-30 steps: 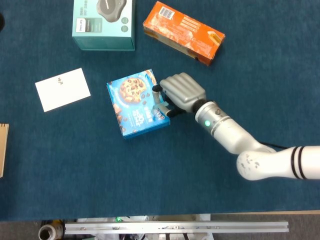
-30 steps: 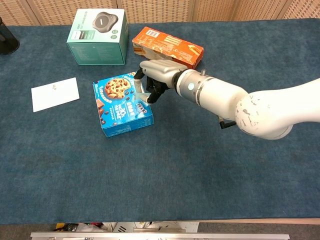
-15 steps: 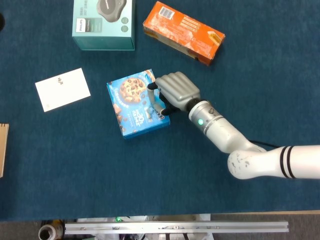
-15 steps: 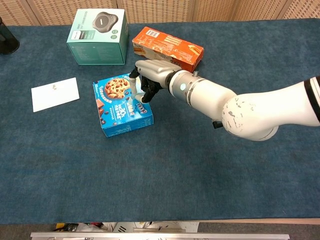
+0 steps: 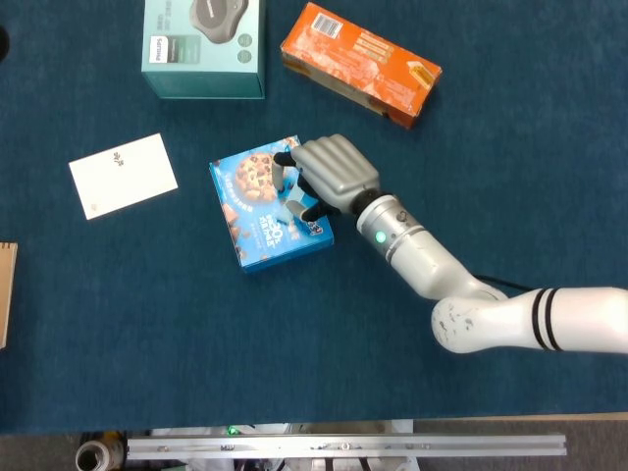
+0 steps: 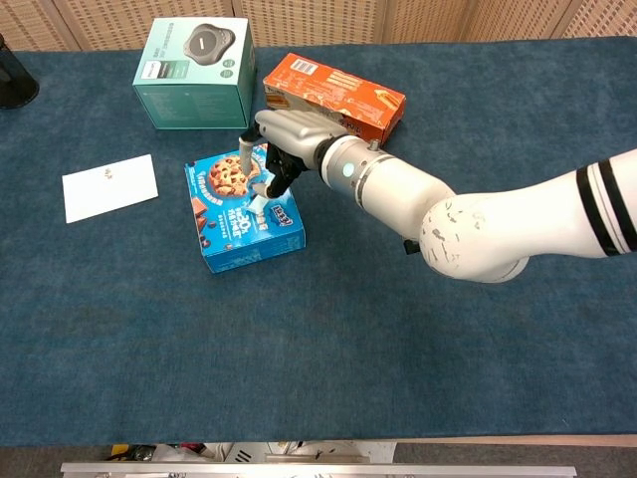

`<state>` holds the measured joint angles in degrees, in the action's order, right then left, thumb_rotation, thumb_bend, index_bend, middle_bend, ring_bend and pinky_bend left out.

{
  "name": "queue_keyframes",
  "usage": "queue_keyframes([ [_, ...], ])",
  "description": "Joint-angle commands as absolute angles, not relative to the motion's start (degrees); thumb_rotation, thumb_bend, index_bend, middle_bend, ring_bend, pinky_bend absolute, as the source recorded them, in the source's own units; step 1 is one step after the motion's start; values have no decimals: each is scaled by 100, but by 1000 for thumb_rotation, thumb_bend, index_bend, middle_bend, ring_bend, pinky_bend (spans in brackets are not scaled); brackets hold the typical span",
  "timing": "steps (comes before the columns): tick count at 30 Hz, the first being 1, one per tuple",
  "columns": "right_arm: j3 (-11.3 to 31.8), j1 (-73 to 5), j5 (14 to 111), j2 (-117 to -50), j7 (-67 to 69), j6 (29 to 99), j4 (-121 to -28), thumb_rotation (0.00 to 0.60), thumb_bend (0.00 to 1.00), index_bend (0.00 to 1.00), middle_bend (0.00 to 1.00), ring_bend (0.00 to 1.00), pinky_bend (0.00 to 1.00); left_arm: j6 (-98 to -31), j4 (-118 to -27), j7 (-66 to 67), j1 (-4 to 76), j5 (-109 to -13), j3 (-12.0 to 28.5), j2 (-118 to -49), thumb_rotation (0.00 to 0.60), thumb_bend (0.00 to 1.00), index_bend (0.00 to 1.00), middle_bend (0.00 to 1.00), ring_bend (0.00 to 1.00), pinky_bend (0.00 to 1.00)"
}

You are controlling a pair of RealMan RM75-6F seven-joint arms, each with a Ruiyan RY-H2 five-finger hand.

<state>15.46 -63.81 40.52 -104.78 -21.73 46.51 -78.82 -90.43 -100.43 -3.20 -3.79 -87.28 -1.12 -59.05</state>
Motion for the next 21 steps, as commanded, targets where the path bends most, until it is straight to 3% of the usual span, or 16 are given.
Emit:
queue_keyframes([
  [1, 1573, -6266, 4213, -10319, -2075, 4765, -8042, 600, 293, 470, 1000, 1000, 1000, -9054, -10014, -357, -361, -8742, -81, -5874, 600, 358, 127, 305, 293, 219],
  [8, 1353, -5626, 4760, -9498, -2034, 5597, -8980, 600, 303, 470, 983, 1000, 1000, -8830, -9859, -514, -107, -8965, -30, -5801, 600, 358, 127, 305, 304, 233],
  [11, 1216, -5274, 5005, -9090, -2013, 6015, -9417, 600, 328, 469, 949, 997, 1000, -8668, -9758, -676, 87, -9151, -10, -5767, 600, 358, 127, 330, 393, 356],
  [14, 1037, -4929, 5277, -8642, -2047, 6395, -9837, 600, 338, 469, 876, 910, 1000, -8439, -9664, -790, 323, -9312, 12, -5726, 600, 358, 127, 429, 513, 478],
  [17, 805, -4603, 5649, -8272, -2273, 6883, -10112, 600, 344, 469, 810, 817, 1000, -8042, -9632, -852, 614, -9446, -13, -5621, 600, 358, 127, 592, 615, 556],
  [21, 513, -4175, 6022, -7808, -2642, 7479, -10374, 600, 363, 469, 803, 841, 1000, -7601, -9634, -844, 978, -9575, -6, -5578, 600, 358, 127, 699, 710, 707],
])
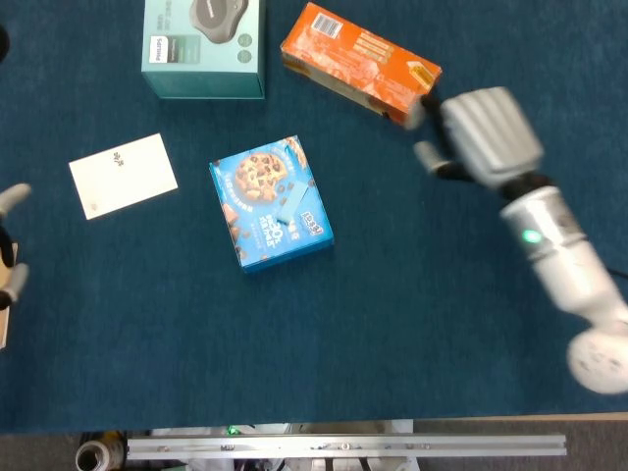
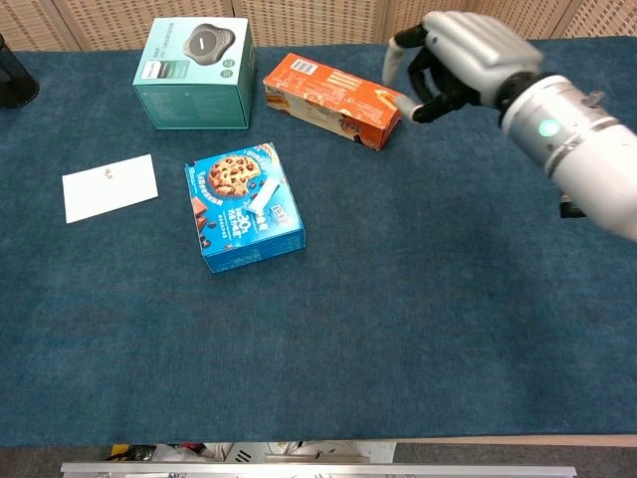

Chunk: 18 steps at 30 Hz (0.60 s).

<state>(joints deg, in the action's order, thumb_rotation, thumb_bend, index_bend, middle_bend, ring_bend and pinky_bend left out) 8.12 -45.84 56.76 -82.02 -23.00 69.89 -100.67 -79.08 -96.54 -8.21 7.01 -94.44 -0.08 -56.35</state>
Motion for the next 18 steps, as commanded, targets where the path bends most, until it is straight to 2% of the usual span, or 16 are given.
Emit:
queue_keyframes([
  [1, 458, -4052, 6078, -7661, -2749, 7641, -10480, 600, 383, 469, 815, 892, 1000, -7474, -9636, -852, 1086, -9617, -8, -5579, 600, 358, 127, 715, 727, 726],
  [3, 384, -3867, 6229, -7480, -2854, 7898, -10574, 600, 430, 469, 857, 971, 1000, -7281, -9639, -907, 1256, -9681, -11, -5580, 600, 358, 127, 765, 782, 779],
  [5, 313, -3664, 6361, -7317, -2884, 8111, -10654, 600, 452, 469, 894, 998, 1000, -7046, -9626, -1085, 1467, -9757, -21, -5588, 600, 374, 127, 823, 850, 836],
  [14, 149, -3024, 6780, -6912, -2810, 8541, -10739, 600, 452, 470, 897, 999, 1000, -6386, -9476, -1502, 2206, -10020, -40, -5859, 600, 533, 125, 951, 976, 947],
  [18, 100, -2750, 6811, -6870, -2744, 8657, -10711, 600, 452, 470, 897, 998, 1000, -6041, -9469, -1421, 2511, -10060, -55, -6009, 600, 551, 99, 970, 999, 962],
])
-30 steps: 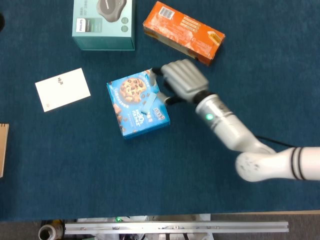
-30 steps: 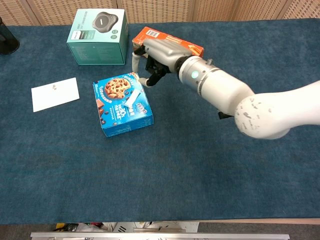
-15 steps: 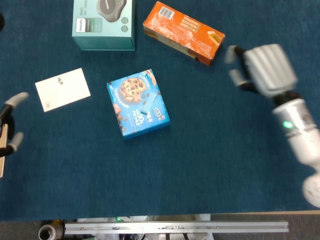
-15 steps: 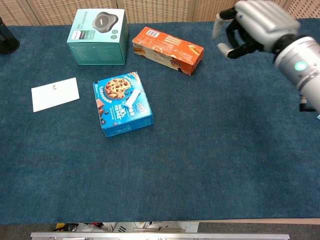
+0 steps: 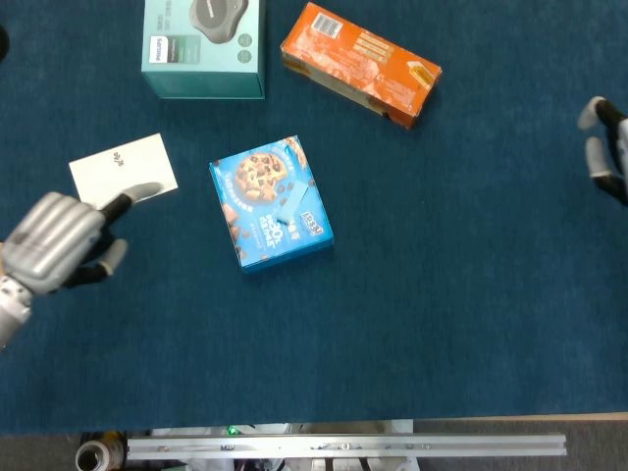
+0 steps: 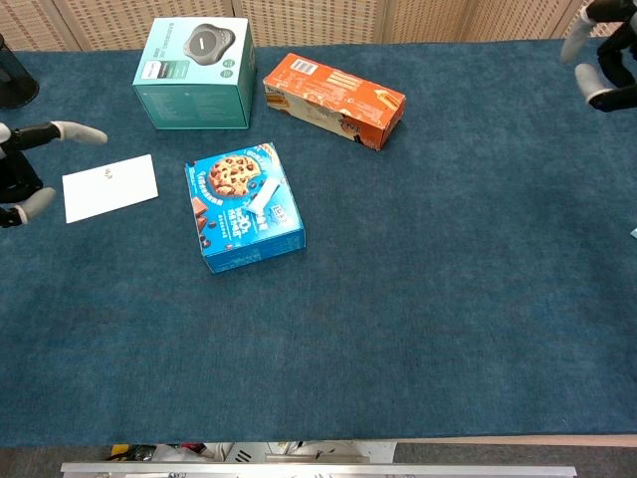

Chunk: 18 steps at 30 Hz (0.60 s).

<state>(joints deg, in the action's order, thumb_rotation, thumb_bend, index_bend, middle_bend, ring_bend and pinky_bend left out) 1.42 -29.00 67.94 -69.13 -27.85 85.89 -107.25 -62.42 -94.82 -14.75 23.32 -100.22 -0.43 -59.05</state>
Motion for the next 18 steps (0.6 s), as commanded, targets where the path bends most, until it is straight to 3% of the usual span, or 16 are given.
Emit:
queue_keyframes([
  [1, 101, -2680, 6786, -6857, -2724, 8667, -10717, 600, 452, 470, 897, 998, 1000, -5913, -9484, -1347, 2609, -10060, -58, -6047, 600, 551, 95, 971, 1000, 962],
  [18, 332, -2292, 6813, -6977, -2558, 8423, -10563, 600, 452, 470, 899, 1000, 1000, -4373, -9456, -857, 3895, -9616, 93, -6749, 600, 642, 75, 975, 1000, 966],
])
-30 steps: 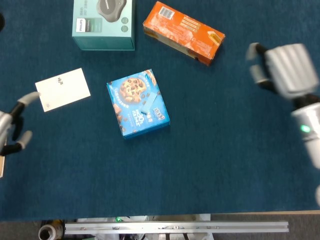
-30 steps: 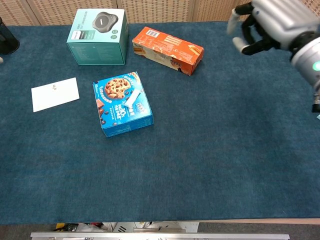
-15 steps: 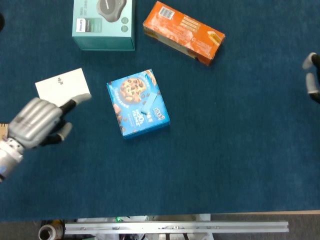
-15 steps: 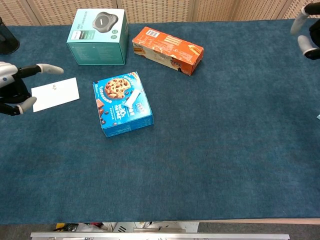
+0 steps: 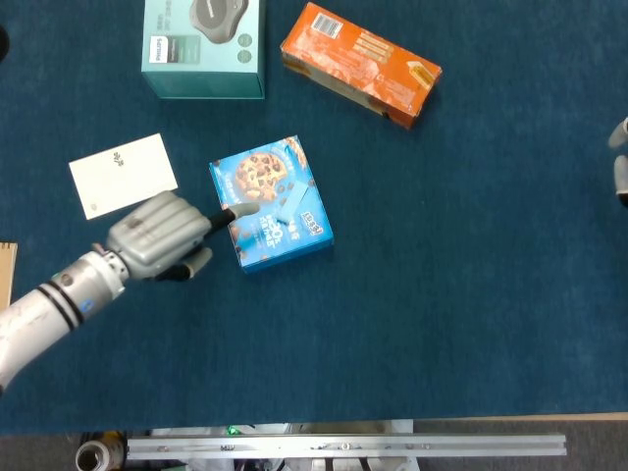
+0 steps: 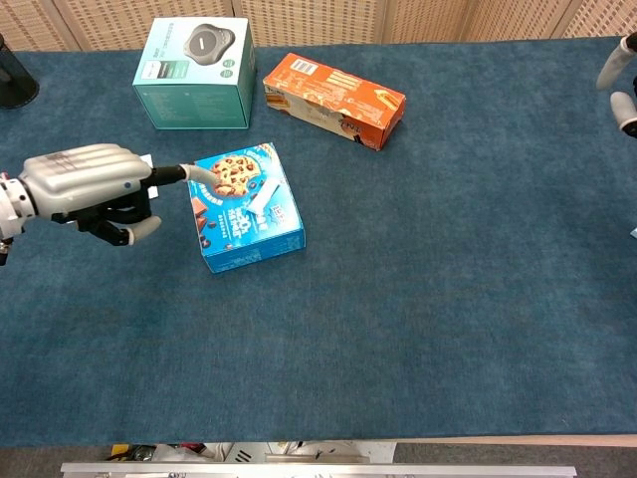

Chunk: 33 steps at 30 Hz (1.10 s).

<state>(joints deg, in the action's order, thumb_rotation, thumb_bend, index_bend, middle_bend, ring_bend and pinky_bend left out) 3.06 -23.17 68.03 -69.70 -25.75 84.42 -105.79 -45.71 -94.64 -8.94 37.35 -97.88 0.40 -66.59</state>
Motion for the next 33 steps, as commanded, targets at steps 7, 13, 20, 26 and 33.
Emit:
queue_keyframes([
  [7, 432, -2183, 6812, -6969, -2505, 8352, -10482, 600, 452, 470, 902, 1000, 1000, -3754, -9454, -628, 4256, -9054, 154, -6881, 600, 668, 75, 981, 1000, 969],
  [13, 508, -2116, 6775, -6961, -2434, 8239, -10440, 600, 452, 470, 904, 1000, 1000, -3399, -9526, -268, 4515, -8498, 276, -7053, 600, 667, 77, 984, 1000, 973],
  [20, 570, -2025, 6817, -6934, -2310, 8168, -10390, 600, 452, 470, 906, 1000, 1000, -3159, -9661, 247, 4746, -7915, 296, -7127, 600, 668, 83, 986, 1000, 974],
  [26, 605, -1940, 6860, -6900, -2235, 8149, -10374, 600, 452, 470, 907, 1000, 1000, -3191, -9777, 597, 4808, -7562, 214, -7130, 600, 668, 85, 986, 1000, 975],
  [33, 637, -1861, 6927, -6885, -2194, 8140, -10387, 600, 452, 470, 908, 1000, 1000, -3237, -9831, 819, 4857, -7306, 107, -7149, 600, 668, 86, 986, 1000, 975],
])
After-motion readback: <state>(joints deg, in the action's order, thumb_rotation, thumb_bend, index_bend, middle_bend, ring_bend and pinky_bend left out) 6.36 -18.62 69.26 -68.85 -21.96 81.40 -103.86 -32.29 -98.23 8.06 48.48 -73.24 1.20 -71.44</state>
